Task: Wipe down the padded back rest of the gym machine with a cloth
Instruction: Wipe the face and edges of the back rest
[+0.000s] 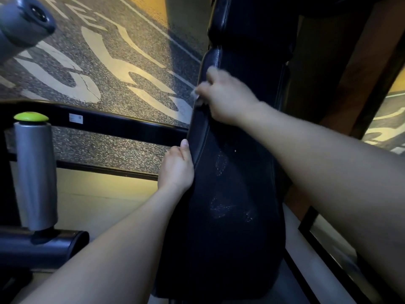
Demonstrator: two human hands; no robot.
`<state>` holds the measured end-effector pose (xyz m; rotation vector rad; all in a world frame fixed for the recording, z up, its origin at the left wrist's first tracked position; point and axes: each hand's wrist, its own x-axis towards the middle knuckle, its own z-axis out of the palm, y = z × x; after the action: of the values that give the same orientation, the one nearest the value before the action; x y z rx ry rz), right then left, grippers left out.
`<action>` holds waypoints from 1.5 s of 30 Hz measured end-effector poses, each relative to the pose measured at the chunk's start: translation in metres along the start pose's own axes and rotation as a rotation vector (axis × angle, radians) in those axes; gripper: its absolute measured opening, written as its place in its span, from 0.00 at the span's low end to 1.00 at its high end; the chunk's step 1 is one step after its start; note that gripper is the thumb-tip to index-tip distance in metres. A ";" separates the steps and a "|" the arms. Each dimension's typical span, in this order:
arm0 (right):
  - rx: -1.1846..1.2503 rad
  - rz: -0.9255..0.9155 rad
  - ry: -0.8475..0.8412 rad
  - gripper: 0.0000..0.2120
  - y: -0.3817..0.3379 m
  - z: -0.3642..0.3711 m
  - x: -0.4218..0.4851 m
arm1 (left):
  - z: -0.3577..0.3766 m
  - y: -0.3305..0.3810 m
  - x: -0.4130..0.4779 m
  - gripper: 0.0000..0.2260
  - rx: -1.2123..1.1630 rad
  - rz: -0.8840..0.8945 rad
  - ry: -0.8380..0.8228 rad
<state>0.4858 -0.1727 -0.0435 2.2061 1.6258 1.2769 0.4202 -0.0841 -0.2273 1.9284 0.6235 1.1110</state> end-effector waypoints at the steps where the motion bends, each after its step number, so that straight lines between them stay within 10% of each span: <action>1: 0.030 0.091 0.020 0.13 0.004 -0.002 0.004 | 0.000 0.000 -0.001 0.29 -0.003 -0.001 0.004; 8: 0.181 -0.158 -0.101 0.12 -0.036 0.024 -0.053 | -0.003 0.006 -0.004 0.27 0.011 -0.006 -0.004; 14: 0.694 0.504 0.172 0.12 0.019 -0.006 -0.033 | -0.002 0.004 -0.005 0.28 0.008 -0.002 0.005; 30: 0.211 0.185 0.287 0.11 0.015 0.026 -0.040 | -0.002 0.004 -0.005 0.26 0.030 0.018 0.023; 37: 0.395 0.654 0.386 0.15 0.048 0.017 0.005 | -0.003 0.005 -0.007 0.27 0.033 0.012 0.017; 45: 0.222 0.203 0.282 0.18 0.030 0.022 -0.004 | -0.003 0.005 -0.007 0.27 0.027 0.019 0.020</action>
<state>0.5224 -0.1809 -0.0438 2.4695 1.7519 1.5952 0.4147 -0.0908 -0.2258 1.9522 0.6353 1.1407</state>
